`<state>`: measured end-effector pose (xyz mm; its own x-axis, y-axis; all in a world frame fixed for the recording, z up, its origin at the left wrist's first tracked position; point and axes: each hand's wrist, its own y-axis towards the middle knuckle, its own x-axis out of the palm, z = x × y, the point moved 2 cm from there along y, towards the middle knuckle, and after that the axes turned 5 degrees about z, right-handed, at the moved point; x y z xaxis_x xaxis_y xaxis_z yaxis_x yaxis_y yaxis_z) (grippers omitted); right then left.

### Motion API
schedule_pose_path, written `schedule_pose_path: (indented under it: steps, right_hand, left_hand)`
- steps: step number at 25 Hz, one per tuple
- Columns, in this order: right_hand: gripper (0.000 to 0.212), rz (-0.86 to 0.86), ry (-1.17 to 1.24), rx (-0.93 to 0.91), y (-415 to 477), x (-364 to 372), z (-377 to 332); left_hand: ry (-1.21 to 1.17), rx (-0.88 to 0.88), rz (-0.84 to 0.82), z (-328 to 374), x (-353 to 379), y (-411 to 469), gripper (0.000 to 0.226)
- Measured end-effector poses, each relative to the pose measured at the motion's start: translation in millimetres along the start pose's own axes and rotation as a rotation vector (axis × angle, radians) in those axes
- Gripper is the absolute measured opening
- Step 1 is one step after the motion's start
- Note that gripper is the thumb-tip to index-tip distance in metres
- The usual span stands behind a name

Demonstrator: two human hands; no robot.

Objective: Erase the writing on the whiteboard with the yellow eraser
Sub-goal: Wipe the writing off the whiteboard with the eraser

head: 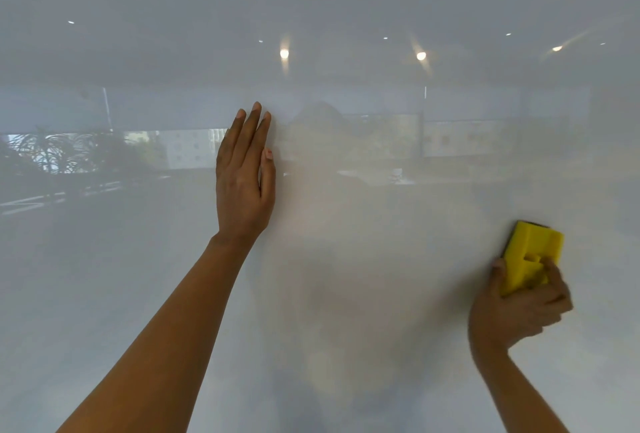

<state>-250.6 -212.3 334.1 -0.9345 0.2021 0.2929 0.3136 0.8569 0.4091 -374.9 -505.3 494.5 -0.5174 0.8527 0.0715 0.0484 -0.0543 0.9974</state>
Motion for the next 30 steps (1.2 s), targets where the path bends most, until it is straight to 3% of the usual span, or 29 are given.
schedule_pose_path:
  steps: [2, 5, 7, 9, 12, 14, 19, 22, 25, 30]
  right_hand:
    - [0.055, -0.062, 0.021, -0.167, -27, 1, -7]
    - [0.051, -0.211, 0.07, -0.561, -36, 9, -26]
    - [0.051, -0.192, 0.043, -0.713, -17, 21, -48]
    - [0.057, -0.078, 0.021, -0.591, 13, 37, -77]
    - [0.068, 0.01, 0.041, -0.21, 55, 60, -136]
    - [0.07, -0.009, -0.036, -0.219, 65, 73, -177]
    - [0.067, -0.134, 0.026, -1.009, 18, 91, -232]
    - [0.064, -0.103, 0.041, -1.192, 23, 98, -240]
    - [0.067, -0.029, 0.008, -1.093, 55, 103, -243]
    - [0.076, 0.047, -0.093, -0.662, 120, 98, -224]
  left_hand:
    - [-0.007, 0.031, -0.02, 7, 8, 2, 0.046]
    - [-0.022, 0.07, -0.044, 16, 18, 6, 0.046]
    - [-0.032, 0.078, -0.043, 19, 22, 8, 0.046]
    - [-0.034, 0.078, -0.038, 19, 25, 8, 0.046]
    - [-0.008, 0.097, -0.027, 18, 28, 7, 0.045]
    - [0.022, 0.113, -0.017, 18, 29, 6, 0.045]
    - [0.098, 0.126, 0.002, 16, 32, 4, 0.045]
    - [0.117, 0.128, 0.01, 15, 33, 4, 0.045]
    - [0.128, 0.121, 0.015, 15, 33, 3, 0.045]
    - [0.134, 0.115, 0.013, 15, 34, 2, 0.045]
